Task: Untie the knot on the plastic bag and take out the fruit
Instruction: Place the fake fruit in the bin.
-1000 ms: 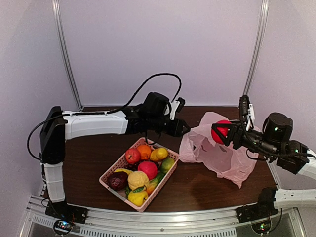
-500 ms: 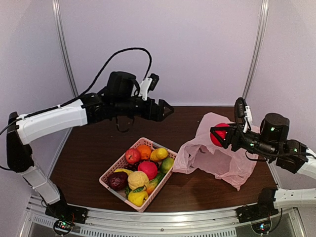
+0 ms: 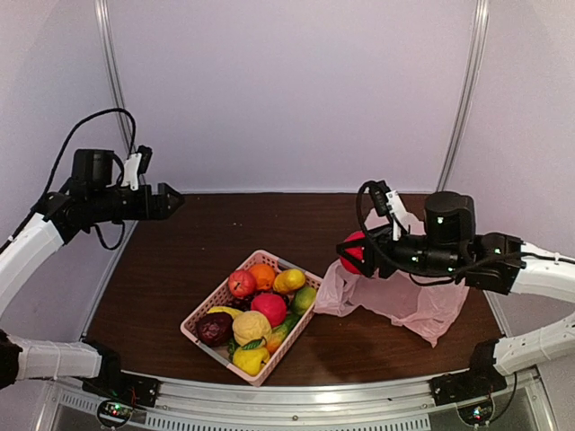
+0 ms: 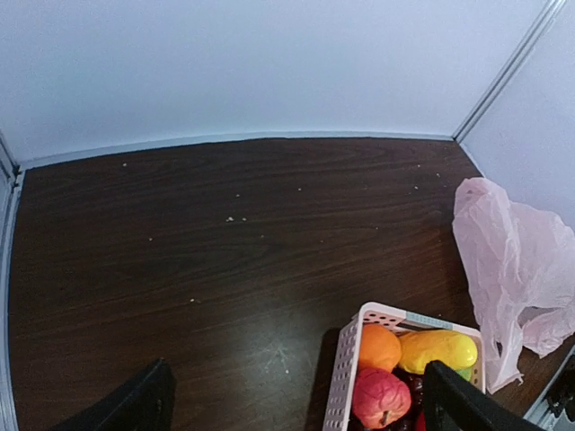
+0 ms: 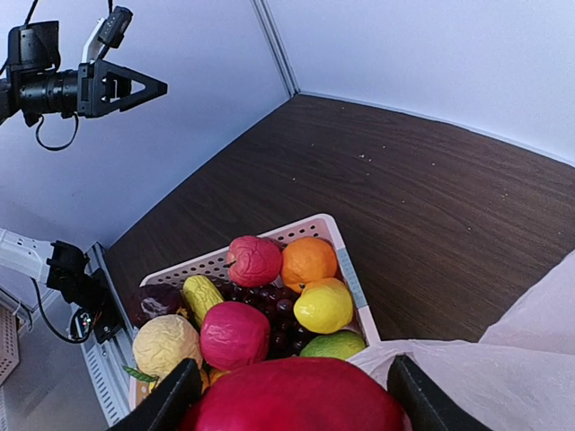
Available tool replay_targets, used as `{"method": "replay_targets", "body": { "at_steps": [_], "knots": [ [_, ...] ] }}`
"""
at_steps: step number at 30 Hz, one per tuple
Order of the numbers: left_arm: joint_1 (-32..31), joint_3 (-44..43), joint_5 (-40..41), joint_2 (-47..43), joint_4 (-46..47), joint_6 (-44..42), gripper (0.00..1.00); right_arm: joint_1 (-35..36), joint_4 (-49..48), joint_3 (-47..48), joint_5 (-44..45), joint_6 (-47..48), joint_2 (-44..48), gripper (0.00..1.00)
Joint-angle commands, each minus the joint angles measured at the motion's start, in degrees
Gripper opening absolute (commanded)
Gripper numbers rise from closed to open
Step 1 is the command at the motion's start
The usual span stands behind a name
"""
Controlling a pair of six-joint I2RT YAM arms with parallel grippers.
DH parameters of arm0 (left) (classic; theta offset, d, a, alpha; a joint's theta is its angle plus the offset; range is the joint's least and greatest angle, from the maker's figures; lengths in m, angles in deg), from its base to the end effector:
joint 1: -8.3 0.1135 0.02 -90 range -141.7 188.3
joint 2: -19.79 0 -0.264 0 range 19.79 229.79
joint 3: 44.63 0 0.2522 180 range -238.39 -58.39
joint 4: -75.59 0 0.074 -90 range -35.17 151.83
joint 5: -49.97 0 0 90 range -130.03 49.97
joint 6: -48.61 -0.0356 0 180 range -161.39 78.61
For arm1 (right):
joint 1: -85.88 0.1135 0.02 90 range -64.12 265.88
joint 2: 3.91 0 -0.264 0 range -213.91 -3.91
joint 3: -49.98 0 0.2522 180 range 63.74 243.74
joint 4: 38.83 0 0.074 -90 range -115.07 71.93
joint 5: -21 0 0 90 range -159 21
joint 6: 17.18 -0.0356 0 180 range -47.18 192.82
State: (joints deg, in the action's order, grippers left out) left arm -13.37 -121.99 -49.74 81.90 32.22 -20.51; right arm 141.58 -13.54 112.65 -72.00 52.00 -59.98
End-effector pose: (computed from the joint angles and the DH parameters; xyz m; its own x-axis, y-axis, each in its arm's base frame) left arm 0.2171 -0.0927 0.3618 -0.5882 -0.1443 -0.7957 0.3131 0.8666 -0.3886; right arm 0.1263 0.1885 0.3264 -0.4719 -0.0620 -0.8795 -0.7330 0.5818 0.3524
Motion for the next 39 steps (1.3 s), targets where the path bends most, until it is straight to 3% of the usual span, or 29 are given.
{"method": "replay_targets", "body": {
  "at_steps": [1,5,15,22,31,39],
  "knots": [
    [14.4,4.5,-11.9,-4.2,-3.9,-5.0,0.97,3.4,-1.4,4.8,0.8,1.4,-6.0,0.52],
    [20.0,7.2,-12.4,-5.6,-4.7,-7.6,0.98,5.8,-2.3,7.5,5.0,-1.1,-11.7,0.51],
    [20.2,18.4,-1.4,-11.9,2.4,-8.6,0.97,9.6,3.8,17.1,13.8,-2.8,-26.5,0.51],
    [20.2,18.9,3.3,-16.9,2.8,-9.0,0.97,10.9,4.9,25.3,14.0,-0.1,-37.3,0.52],
    [20.2,18.7,5.4,-17.0,2.1,-9.1,0.97,10.8,8.5,38.3,16.4,0.2,-50.7,0.54],
    [20.2,18.6,5.3,-17.0,2.3,-9.3,0.97,9.3,9.8,42.6,17.0,-1.1,-57.2,0.57]
  ]
}}
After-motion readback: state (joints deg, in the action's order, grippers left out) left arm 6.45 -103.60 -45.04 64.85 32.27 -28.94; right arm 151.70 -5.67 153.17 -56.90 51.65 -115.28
